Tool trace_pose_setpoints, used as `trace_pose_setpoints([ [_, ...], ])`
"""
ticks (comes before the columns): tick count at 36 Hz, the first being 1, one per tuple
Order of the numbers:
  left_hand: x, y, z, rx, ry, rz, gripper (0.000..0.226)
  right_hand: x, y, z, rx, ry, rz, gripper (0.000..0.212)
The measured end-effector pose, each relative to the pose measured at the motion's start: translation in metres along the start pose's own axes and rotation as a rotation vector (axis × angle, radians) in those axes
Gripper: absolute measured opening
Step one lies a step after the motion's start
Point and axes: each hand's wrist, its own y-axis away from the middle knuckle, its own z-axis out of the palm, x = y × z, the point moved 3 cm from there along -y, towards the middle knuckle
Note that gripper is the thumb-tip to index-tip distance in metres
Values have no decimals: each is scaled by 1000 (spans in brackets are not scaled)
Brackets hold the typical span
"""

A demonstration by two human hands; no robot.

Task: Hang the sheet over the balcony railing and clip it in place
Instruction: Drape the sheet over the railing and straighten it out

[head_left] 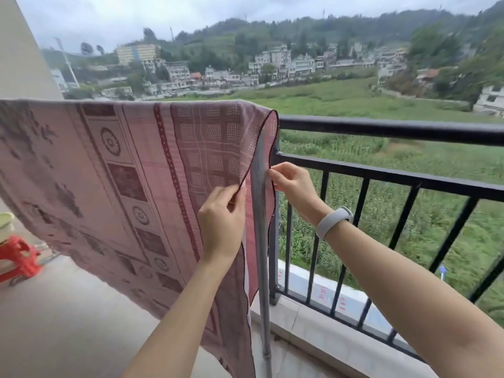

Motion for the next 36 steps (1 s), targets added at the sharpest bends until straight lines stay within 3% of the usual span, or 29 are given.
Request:
trace_pose_setpoints([
  [5,4,-2,5,-20,-20,21,10,-7,-1,-2,49,204,-123,11],
  [13,1,1,10,-47,32,38,13,-30,-12,-25,228,173,-238,9],
  [17,-5,11,11,-69,11,22,9,-6,4,-16,152,168,-198,2],
  [26,-9,9,15,-72,49,1,11,29,28,4,-38,172,-64,21],
  [36,-3,2,15,-15,40,37,10,63,29,-17,91,313,-3,23],
])
